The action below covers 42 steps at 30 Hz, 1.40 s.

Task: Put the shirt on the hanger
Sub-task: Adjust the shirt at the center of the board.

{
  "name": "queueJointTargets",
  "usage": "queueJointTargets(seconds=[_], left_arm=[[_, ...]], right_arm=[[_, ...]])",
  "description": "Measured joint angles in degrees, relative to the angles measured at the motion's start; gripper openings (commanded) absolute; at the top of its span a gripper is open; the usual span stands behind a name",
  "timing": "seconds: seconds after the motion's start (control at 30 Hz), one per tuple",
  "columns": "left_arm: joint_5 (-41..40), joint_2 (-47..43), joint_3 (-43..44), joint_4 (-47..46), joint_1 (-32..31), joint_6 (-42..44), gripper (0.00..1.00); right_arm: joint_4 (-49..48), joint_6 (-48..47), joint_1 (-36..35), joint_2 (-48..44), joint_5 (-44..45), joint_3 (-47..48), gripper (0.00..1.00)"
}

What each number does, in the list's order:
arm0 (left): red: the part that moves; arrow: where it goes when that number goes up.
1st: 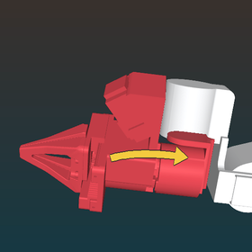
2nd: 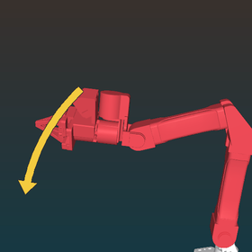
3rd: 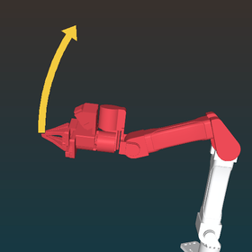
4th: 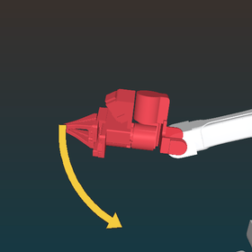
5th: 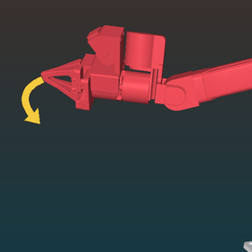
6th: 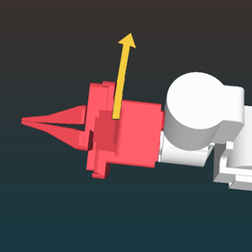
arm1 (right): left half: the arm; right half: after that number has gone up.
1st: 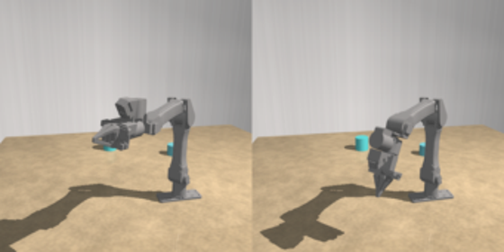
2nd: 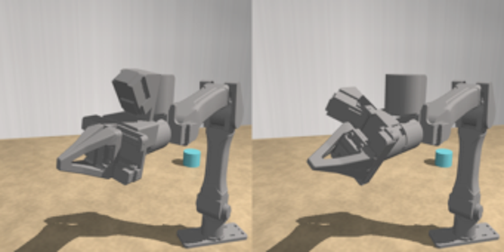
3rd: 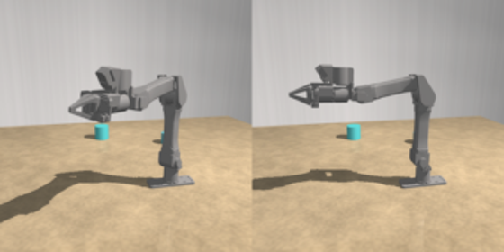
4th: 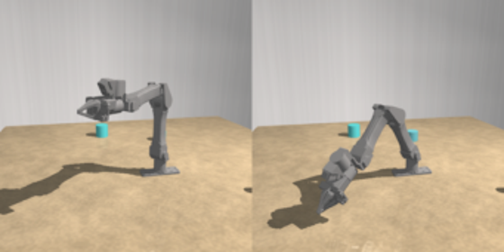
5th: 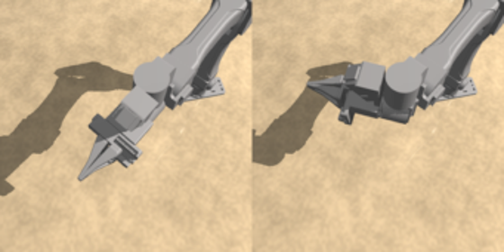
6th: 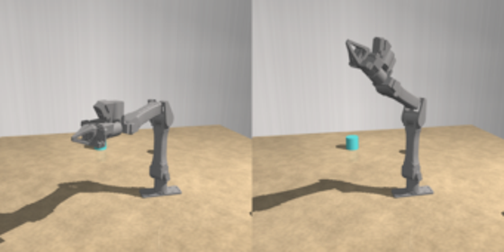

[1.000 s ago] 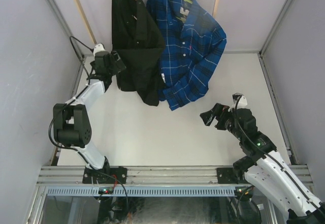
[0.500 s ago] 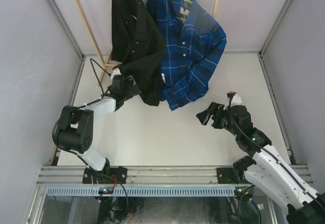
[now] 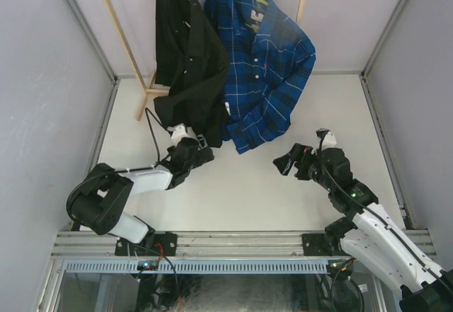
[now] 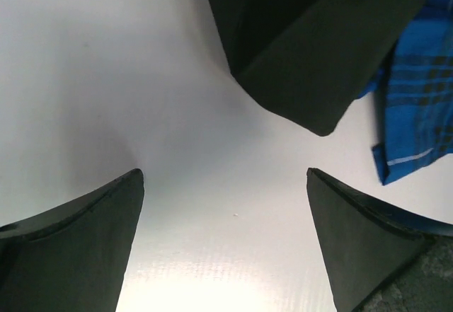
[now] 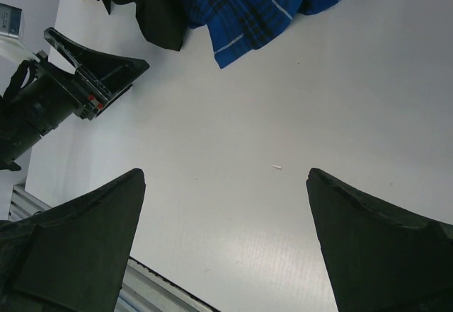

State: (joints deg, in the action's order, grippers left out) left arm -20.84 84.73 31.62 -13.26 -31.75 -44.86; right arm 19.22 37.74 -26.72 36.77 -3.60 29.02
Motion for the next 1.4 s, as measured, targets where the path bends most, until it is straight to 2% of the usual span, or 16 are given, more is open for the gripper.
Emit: queueJointTargets(seconds=[0.2, 0.5, 0.7, 0.8, 0.93, 1.1, 1.13, 1.2, 1.27, 1.4], left_arm=[[0.0, 2.5, -1.0, -8.5, -0.9, -0.2, 1.0], [1.9, 12.7, 8.2, -16.0, -0.9, 6.1, 1.0], [0.1, 16.7, 14.7, -12.9, -0.9, 8.5, 0.96], [-2.4, 18.3, 17.4, -9.0, -0.9, 9.2, 0.75], [-5.5, 18.8, 18.4, -4.4, -0.9, 10.5, 0.58], [-9.4, 18.9, 18.5, 0.8, -0.9, 11.6, 0.42], [-10.1, 18.9, 18.5, 1.6, -0.8, 11.8, 0.36], [-11.2, 18.9, 18.5, 3.2, -0.5, 12.1, 0.14], [-12.5, 18.7, 18.5, 4.6, -0.2, 12.0, 0.01], [-16.3, 15.2, 17.0, 8.6, 0.9, 11.5, 0.0]], right_arm=[[0.1, 0.0, 0.0, -1.6, -0.1, -0.2, 0.96], [0.5, 0.0, 0.0, -2.6, 0.1, -0.2, 0.96], [1.0, 0.0, 0.0, -3.5, 0.1, -0.2, 0.96], [1.2, 0.0, 0.0, -3.7, 0.2, -0.2, 0.96], [1.2, 0.0, 0.0, -3.7, 0.3, -0.2, 0.96], [1.1, 0.0, 0.0, -3.6, 0.3, -0.2, 0.96], [1.1, 0.0, 0.0, -3.6, 0.3, -0.2, 0.96], [1.1, 0.0, 0.0, -3.5, 0.3, -0.2, 0.96], [1.2, 0.0, 0.0, -3.5, 0.3, -0.2, 0.96], [1.1, 0.0, 0.0, -3.5, 0.3, -0.2, 0.96]])
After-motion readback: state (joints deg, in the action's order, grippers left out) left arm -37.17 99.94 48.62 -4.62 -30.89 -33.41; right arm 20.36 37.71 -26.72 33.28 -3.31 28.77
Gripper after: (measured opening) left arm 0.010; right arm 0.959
